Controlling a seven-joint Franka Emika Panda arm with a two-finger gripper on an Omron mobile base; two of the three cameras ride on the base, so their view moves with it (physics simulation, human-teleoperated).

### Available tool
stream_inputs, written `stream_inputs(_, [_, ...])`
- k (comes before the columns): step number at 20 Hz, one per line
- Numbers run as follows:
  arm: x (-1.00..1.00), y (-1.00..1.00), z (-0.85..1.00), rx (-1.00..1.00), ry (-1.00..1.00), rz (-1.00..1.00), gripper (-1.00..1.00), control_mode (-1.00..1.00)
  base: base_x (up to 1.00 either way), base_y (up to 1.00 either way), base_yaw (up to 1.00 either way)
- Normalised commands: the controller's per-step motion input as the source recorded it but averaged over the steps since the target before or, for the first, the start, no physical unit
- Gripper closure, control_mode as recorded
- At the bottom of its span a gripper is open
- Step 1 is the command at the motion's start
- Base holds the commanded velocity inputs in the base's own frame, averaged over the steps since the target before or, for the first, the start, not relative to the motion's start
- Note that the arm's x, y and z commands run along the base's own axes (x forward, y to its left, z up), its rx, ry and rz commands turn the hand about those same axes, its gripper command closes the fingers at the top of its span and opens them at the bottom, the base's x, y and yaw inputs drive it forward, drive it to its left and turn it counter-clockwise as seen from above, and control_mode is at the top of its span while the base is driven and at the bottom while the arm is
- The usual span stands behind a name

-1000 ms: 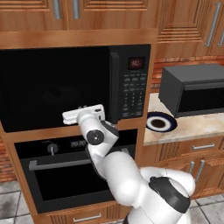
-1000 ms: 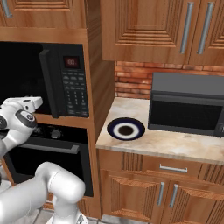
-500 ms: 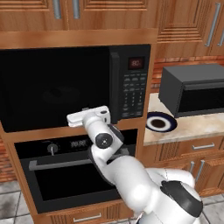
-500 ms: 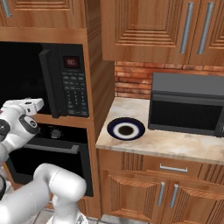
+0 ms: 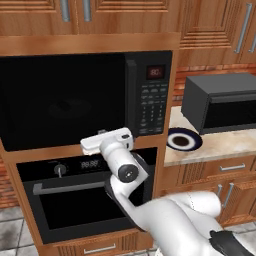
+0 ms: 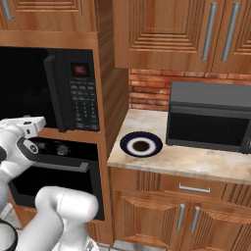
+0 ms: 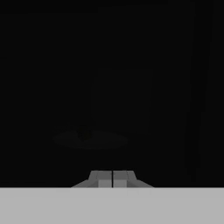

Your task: Pick the sweet potato from the counter and place it in the microwave. Then turn on the microwave.

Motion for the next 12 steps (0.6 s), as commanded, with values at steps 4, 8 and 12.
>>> stream_inputs(4, [-0.46, -0.13, 0.17, 0.0, 0.0, 0.0, 1.0, -1.0, 0.0, 0.0, 0.0])
stream_inputs(8, [-0.35, -0.21, 0.16, 0.0, 0.0, 0.0, 1.0, -1.0, 0.0, 0.0, 0.0])
stream_inputs(12, [-0.25, -0.27, 0.17, 0.0, 0.01, 0.0, 1.0, -1.0, 0.0, 0.0, 0.0])
